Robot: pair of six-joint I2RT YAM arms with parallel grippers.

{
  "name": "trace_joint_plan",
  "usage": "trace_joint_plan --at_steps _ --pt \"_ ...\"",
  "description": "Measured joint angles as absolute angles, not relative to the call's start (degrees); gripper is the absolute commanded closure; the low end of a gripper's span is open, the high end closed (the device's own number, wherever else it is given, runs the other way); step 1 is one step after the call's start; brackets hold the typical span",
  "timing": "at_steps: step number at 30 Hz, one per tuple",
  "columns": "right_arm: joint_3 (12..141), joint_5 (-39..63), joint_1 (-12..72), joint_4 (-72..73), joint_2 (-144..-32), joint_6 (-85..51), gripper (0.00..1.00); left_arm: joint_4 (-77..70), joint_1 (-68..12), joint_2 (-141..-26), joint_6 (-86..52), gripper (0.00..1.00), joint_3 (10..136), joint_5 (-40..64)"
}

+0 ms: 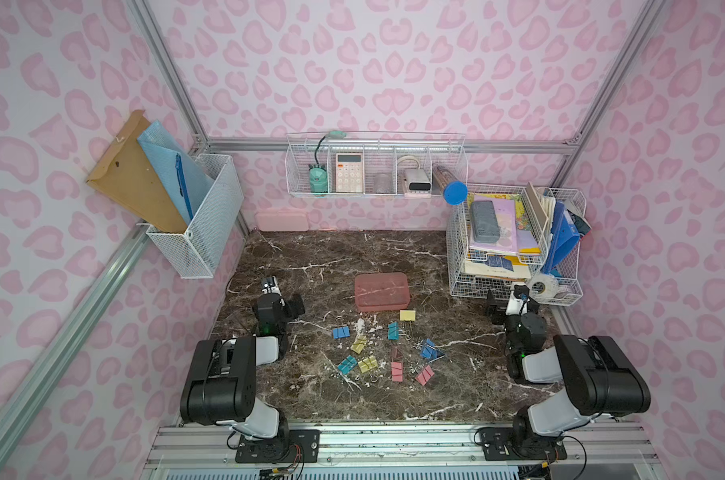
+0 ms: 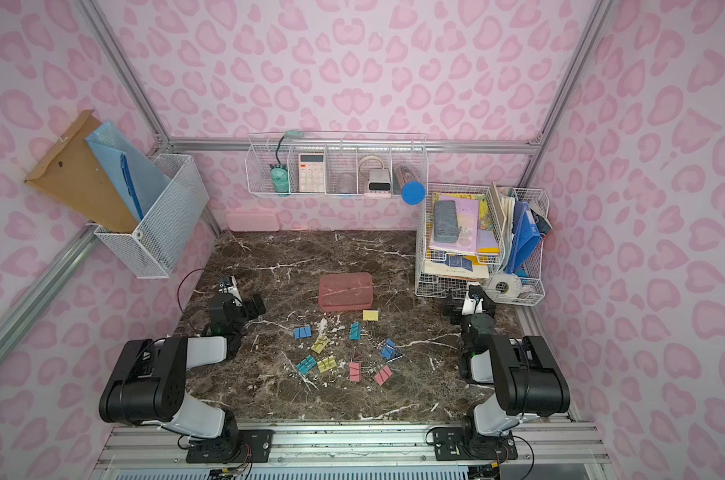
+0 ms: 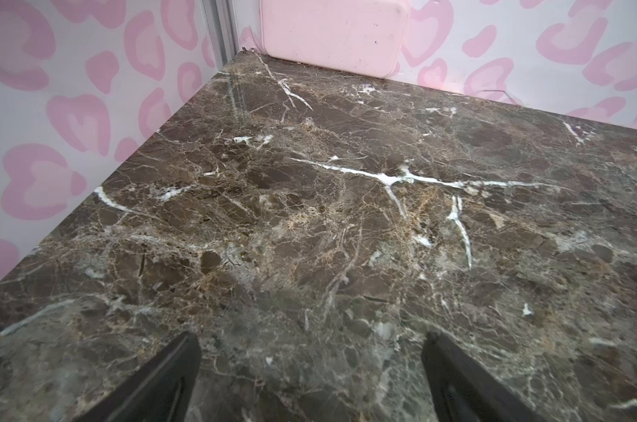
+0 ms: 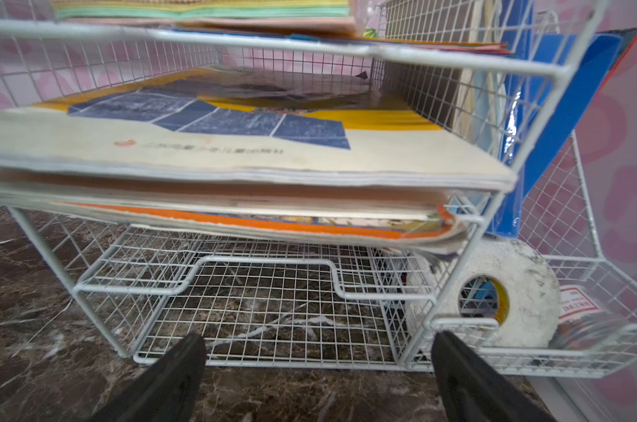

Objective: Put the binder clips in the storage box
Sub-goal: Pick up the binder clip at the center of the board.

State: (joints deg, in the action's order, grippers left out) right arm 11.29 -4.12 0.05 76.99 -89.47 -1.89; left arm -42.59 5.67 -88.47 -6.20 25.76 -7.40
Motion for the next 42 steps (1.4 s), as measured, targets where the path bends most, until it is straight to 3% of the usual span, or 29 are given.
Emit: trace_joint_plan --at_steps 16,19,25,30,36,42 --pt "11.25 -4.29 -0.21 77.01 -89.47 -2.00 0.00 -42.59 5.65 -88.47 -6.22 0.00 25.76 -7.40" --pt "10.76 -4.36 -0.19 76.20 -87.92 -2.28 0.05 -42.59 5.67 -88.47 -6.22 0.00 25.76 -7.40" --pt "15.57 -6.42 0.80 60.69 -66.96 -5.23 0.07 -42.59 5.69 -88.25 -6.31 0.00 25.74 -7.68" --pt "25.85 -6.28 1.23 37.58 -55.18 -13.82 0.11 -34.44 4.38 -83.53 -7.46 0.01 29.58 -12.36" --pt "37.39 -0.14 9.69 13.58 -55.70 -21.76 0.09 -13.06 2.81 -74.41 -13.13 0.02 43.70 -13.28" --pt "47.24 2.28 28.84 0.19 -66.46 -28.69 0.10 5.93 -8.95 -68.64 -18.44 0.01 50.78 -13.08"
